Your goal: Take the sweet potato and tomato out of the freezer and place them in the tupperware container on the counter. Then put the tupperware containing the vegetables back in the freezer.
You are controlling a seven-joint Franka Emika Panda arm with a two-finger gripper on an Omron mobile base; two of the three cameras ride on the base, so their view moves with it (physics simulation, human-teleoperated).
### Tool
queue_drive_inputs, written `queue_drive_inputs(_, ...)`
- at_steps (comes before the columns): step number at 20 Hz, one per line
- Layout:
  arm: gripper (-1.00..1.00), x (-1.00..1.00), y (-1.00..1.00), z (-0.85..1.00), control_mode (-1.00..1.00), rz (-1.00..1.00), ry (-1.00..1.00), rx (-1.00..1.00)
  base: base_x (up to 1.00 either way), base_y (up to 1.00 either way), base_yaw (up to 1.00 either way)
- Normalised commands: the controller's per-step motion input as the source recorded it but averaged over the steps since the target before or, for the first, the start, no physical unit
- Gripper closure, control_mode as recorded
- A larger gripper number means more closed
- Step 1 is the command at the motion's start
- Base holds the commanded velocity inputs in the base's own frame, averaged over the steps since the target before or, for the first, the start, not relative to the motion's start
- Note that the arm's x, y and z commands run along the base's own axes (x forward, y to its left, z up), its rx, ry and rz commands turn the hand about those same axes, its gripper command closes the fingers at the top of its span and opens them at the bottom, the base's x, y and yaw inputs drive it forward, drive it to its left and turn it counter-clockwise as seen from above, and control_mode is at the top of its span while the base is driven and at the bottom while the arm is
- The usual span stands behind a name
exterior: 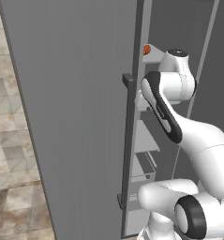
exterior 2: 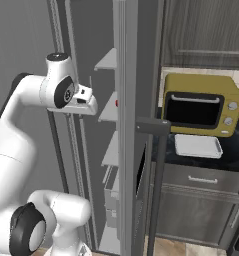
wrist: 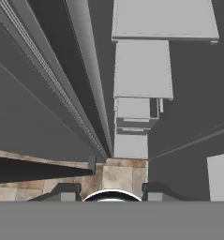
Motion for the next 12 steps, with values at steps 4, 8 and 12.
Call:
queue_drive_inputs(4,-1.0,-0.07,0.0,0.0,-1.0,0.0,-0.04,0.0,0.0,0.0,0.0)
queue_drive_inputs(8,-1.0,-0.29,0.0,0.06,-1.0,0.0,-0.09,0.0,0.0,0.0,0.0)
queue_drive_inputs(12,-1.0,-0.49,0.0,0.23,-1.0,0.0,-0.08,0.0,0.0,0.0,0.0)
